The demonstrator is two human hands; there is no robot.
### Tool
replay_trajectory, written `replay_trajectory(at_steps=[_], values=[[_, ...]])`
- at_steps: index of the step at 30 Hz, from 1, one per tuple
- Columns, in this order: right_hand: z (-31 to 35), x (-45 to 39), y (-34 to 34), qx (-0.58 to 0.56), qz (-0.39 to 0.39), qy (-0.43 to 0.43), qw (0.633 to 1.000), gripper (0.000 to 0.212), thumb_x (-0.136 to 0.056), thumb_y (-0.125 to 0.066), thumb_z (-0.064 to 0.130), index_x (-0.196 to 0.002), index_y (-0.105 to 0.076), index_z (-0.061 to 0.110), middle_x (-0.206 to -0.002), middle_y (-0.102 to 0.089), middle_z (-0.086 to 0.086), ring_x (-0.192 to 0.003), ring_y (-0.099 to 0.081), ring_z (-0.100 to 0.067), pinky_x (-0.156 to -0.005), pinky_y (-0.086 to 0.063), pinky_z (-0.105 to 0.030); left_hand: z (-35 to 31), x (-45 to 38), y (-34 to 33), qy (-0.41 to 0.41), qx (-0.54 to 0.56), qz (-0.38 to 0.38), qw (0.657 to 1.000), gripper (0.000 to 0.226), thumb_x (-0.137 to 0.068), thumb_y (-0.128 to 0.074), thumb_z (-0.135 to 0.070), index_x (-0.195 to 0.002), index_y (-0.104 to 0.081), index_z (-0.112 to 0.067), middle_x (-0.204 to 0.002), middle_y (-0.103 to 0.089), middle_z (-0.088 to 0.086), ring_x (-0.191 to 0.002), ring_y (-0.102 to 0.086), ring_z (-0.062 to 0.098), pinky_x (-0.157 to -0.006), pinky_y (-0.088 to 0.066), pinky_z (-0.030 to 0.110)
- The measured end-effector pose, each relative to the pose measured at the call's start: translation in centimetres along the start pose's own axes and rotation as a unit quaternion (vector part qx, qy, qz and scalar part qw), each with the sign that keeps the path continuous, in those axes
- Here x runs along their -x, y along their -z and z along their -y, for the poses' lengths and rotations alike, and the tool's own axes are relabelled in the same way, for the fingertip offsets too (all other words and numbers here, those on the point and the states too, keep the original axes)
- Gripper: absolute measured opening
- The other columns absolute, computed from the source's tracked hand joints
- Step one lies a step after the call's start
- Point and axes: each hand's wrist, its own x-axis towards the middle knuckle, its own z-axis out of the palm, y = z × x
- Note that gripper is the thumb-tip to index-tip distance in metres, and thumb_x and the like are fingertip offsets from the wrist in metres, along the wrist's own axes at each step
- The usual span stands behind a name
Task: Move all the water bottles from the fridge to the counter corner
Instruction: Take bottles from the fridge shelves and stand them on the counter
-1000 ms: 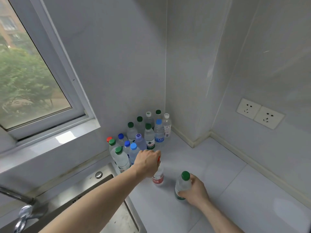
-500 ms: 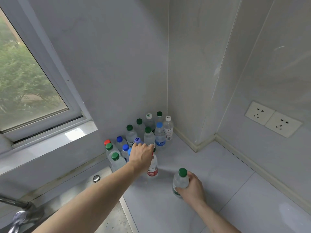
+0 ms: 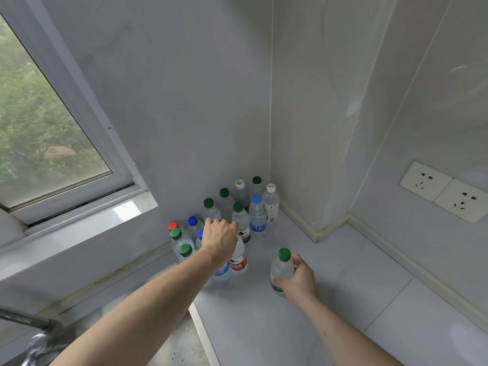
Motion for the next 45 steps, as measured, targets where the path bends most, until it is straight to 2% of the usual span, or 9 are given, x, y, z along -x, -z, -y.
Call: replay_trajectory(at_steps=[8, 17, 23, 28, 30, 33, 36, 41, 45], values=[[2.4, -2.3, -1.5, 0.012, 0.012, -0.006, 1.0, 0.042, -0.068, -0.091, 0.024, -0.099, -0.062, 0.028, -0.097, -0.068, 0.007, -0.088, -0.067, -0.023, -0.074, -0.056, -0.032, 0.2, 0.7, 0.0, -0.019, 0.047, -0.036, 0.998, 0.024, -0.105, -0.051, -0.028, -0.125, -0.058, -0.018, -0.115, -0.065, 0.006, -0.104, -0.061, 0.028, -0.09, -0.044, 0.039], [6.1, -5.1, -4.2, 0.049, 0.029, 0.024, 0.998, 0.039, -0.075, -0.087, 0.026, -0.102, -0.059, 0.028, -0.104, -0.07, 0.002, -0.092, -0.066, -0.024, -0.08, -0.058, -0.034, 0.2, 0.3, 0.0, 0.035, 0.096, -0.006, 0.995, 0.015, -0.101, -0.056, -0.012, -0.103, -0.07, -0.017, -0.098, -0.065, 0.002, -0.089, -0.062, 0.026, -0.068, -0.04, 0.034], [8.3, -6.0, -5.2, 0.057, 0.044, 0.074, 0.995, 0.029, -0.084, -0.077, 0.016, -0.075, -0.054, 0.031, -0.085, -0.067, 0.0, -0.082, -0.064, -0.026, -0.072, -0.056, -0.035, -0.5, -0.6, 0.8, 0.045, 0.079, 0.011, 0.996, 0.018, -0.097, -0.057, -0.004, -0.101, -0.073, -0.013, -0.099, -0.07, 0.006, -0.09, -0.062, 0.028, -0.065, -0.041, 0.036], [8.7, -6.7, -5.4, 0.064, 0.087, 0.103, 0.989, 0.019, -0.085, -0.075, 0.015, -0.09, -0.06, 0.027, -0.09, -0.07, 0.001, -0.086, -0.065, -0.027, -0.068, -0.052, -0.031, -0.5, -0.7, 0.9, 0.046, 0.078, 0.01, 0.996, 0.017, -0.1, -0.057, -0.006, -0.104, -0.073, -0.011, -0.1, -0.07, 0.008, -0.089, -0.063, 0.028, -0.068, -0.049, 0.036], [8.8, -7.0, -5.4, 0.058, 0.098, 0.116, 0.987, 0.024, -0.082, -0.074, 0.011, -0.099, -0.062, 0.024, -0.092, -0.068, 0.006, -0.088, -0.065, -0.023, -0.066, -0.051, -0.03, -0.6, -0.6, 0.9, 0.037, 0.073, 0.012, 0.997, 0.017, -0.1, -0.055, -0.004, -0.103, -0.071, -0.009, -0.103, -0.069, 0.009, -0.094, -0.063, 0.029, -0.067, -0.044, 0.036], [8.3, -6.8, -5.8, 0.008, 0.054, 0.114, 0.992, 0.042, -0.076, -0.077, 0.021, -0.115, -0.063, 0.029, -0.111, -0.065, 0.01, -0.099, -0.065, -0.018, -0.077, -0.055, -0.032, -0.7, -0.6, 1.1, 0.027, 0.077, 0.009, 0.997, 0.019, -0.098, -0.053, 0.002, -0.103, -0.069, -0.006, -0.106, -0.067, 0.011, -0.098, -0.062, 0.03, -0.068, -0.039, 0.035], [7.9, -6.4, -6.0, 0.009, 0.033, 0.082, 0.996, 0.048, -0.086, -0.079, 0.02, -0.129, -0.058, 0.02, -0.124, -0.049, 0.003, -0.102, -0.05, -0.015, -0.089, -0.042, -0.029, -0.5, -0.5, 1.2, 0.029, 0.085, 0.003, 0.996, 0.019, -0.099, -0.053, 0.002, -0.102, -0.07, -0.007, -0.104, -0.068, 0.011, -0.095, -0.061, 0.029, -0.067, -0.039, 0.035], [8.3, -7.1, -6.1, 0.015, 0.045, 0.059, 0.997, 0.056, -0.086, -0.083, 0.022, -0.134, -0.054, 0.017, -0.137, -0.052, -0.006, -0.12, -0.058, -0.026, -0.095, -0.047, -0.034, -0.6, -0.5, 1.3, 0.033, 0.084, 0.004, 0.996, 0.019, -0.1, -0.052, 0.0, -0.1, -0.07, -0.008, -0.101, -0.068, 0.01, -0.082, -0.05, 0.026, -0.066, -0.038, 0.035], [8.3, -7.3, -6.0, 0.005, 0.041, 0.058, 0.997, 0.055, -0.084, -0.085, 0.027, -0.129, -0.056, 0.017, -0.134, -0.054, -0.007, -0.115, -0.059, -0.026, -0.092, -0.049, -0.035, -0.7, -0.5, 1.4, 0.04, 0.089, 0.008, 0.995, 0.019, -0.1, -0.053, 0.0, -0.101, -0.071, -0.008, -0.1, -0.069, 0.01, -0.081, -0.049, 0.025, -0.066, -0.039, 0.035]])
